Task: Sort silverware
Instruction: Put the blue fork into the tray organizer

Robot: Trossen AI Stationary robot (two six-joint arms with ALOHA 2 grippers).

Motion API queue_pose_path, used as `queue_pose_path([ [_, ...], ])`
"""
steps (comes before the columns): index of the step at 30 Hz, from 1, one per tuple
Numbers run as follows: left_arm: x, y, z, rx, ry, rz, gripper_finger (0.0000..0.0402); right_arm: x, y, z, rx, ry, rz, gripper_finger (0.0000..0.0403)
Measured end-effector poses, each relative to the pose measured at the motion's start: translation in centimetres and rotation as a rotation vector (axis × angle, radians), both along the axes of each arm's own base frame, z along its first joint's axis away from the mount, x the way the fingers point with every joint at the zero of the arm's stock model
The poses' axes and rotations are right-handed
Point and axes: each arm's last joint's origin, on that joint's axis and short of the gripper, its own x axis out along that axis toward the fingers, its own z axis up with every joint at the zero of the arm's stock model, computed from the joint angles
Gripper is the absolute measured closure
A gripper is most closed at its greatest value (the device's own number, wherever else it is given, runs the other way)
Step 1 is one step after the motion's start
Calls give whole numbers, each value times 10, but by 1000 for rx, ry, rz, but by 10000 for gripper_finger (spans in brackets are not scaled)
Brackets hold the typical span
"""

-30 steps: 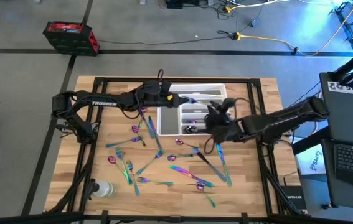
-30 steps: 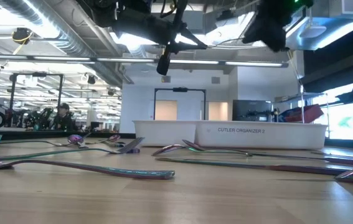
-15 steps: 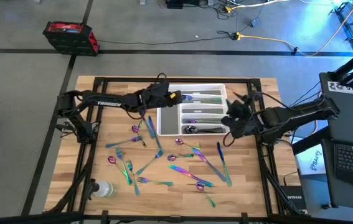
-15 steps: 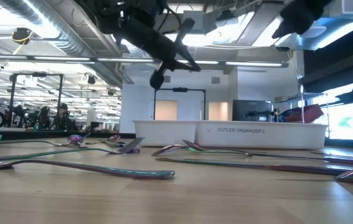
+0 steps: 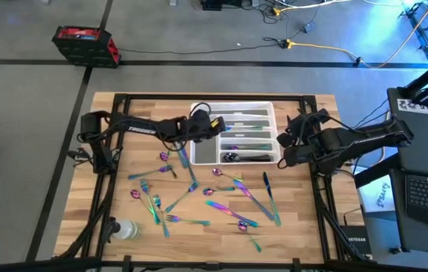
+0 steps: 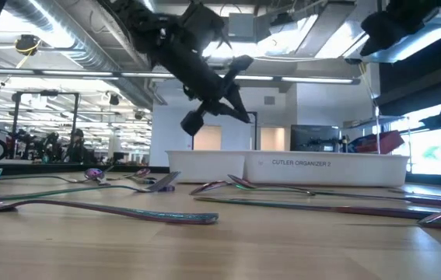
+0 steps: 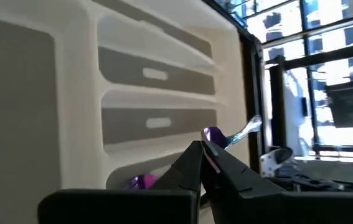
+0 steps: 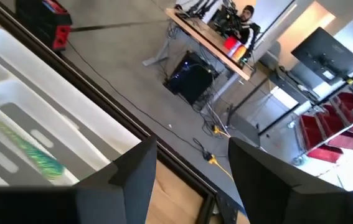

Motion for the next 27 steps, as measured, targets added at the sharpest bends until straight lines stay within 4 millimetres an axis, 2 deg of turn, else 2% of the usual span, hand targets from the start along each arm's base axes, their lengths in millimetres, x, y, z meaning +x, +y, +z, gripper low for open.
queue_pose_path([
  [6,10,-14,15,-13,47,43,401,-2,-9,-19,-3,27,-70,220],
  [9,15,-18,12,-36,88,54,401,-5,-10,-31,-1,68,-80,220],
  [18,48,-23,13,-49,114,16,401,2,-9,-29,-14,-18,-78,220],
  [23,57,-21,8,-61,138,-18,401,7,-8,-28,-3,-77,-78,220],
  [27,57,-21,8,-73,160,-25,401,8,-8,-28,-13,-40,-62,220],
])
